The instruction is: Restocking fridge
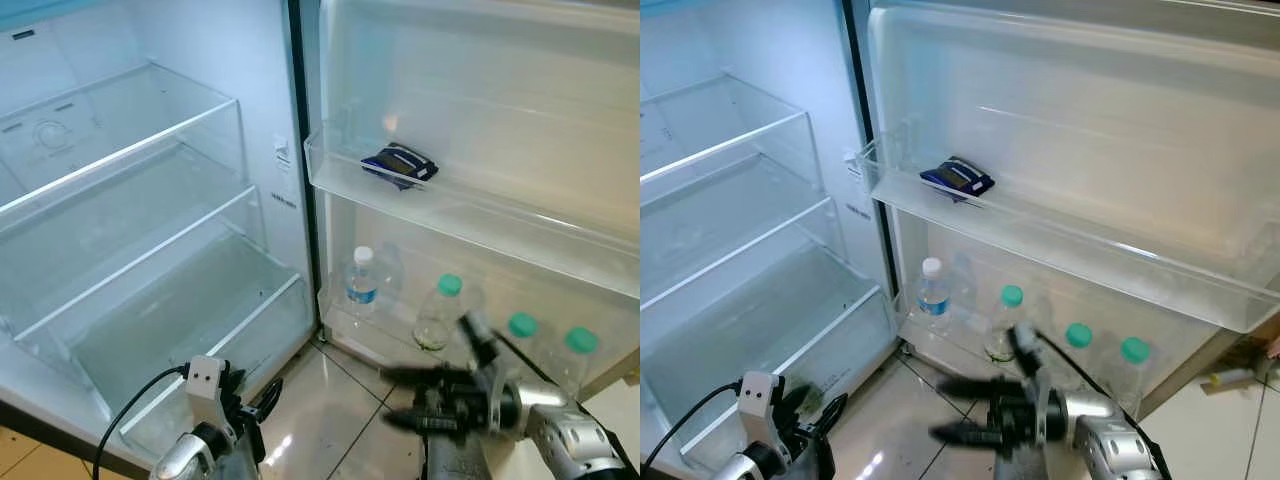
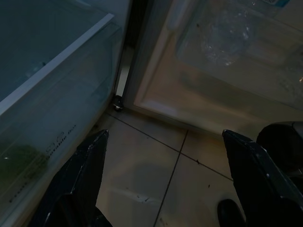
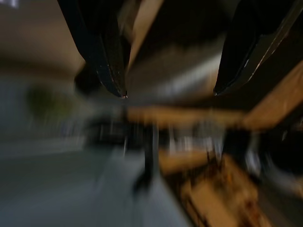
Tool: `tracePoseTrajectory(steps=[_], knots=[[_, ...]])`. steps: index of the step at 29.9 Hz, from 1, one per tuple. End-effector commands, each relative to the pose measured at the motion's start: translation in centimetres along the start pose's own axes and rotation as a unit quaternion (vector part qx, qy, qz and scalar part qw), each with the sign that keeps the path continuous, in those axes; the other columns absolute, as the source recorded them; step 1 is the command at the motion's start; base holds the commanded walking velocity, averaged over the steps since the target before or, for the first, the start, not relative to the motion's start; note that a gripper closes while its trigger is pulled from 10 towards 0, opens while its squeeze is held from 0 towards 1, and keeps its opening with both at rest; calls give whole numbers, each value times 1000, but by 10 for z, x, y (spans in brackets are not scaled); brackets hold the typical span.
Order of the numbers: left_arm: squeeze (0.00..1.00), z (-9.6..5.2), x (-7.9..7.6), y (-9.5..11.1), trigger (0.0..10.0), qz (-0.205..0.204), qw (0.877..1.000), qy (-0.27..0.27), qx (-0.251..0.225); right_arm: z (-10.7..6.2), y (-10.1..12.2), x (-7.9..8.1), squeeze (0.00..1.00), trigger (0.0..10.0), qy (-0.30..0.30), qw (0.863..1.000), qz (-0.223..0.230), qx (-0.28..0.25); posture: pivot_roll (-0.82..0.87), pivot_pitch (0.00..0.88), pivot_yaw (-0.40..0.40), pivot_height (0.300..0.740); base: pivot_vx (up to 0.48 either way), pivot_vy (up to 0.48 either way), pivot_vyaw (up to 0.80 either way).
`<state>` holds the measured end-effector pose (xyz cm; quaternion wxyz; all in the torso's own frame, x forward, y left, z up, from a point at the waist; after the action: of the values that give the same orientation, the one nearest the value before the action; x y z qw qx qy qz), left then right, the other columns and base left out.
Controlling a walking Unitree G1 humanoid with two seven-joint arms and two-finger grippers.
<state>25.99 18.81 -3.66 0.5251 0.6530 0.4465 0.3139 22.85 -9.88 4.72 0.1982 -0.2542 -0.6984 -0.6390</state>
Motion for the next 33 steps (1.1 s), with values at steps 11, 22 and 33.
tracePoseTrajectory(steps=[11, 22, 33], knots=[[0, 8, -7, 11, 10000, 9, 999, -14, -29, 4, 15, -29, 0, 10000, -99, 994, -5, -41, -70, 68, -10, 460, 0, 0, 0], [0, 12, -4, 29, 10000, 46, 997, -36, -55, 16, 13, -22, 0, 10000, -63, 997, -6, -45, -67, 62, -3, 500, 0, 0, 0], [0, 21, -5, 17, 10000, 53, 998, -15, 0, 23, 6, -15, 0, 10000, -35, 999, 13, -40, -67, 57, -4, 545, 0, 0, 0]])
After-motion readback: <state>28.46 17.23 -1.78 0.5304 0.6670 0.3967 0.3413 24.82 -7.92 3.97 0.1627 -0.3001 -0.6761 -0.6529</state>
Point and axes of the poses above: a point about 5 cm out from each wrist's last joint towards the gripper, its own z axis pointing out of the wrist towards the gripper, its own y axis along the axis of the wrist's last joint, x = y × z, the point moved 5 cm from there along z, pointing out of the wrist towards the gripper, and after that the axes turned 11 degrees about z, right-handed, at the moved point
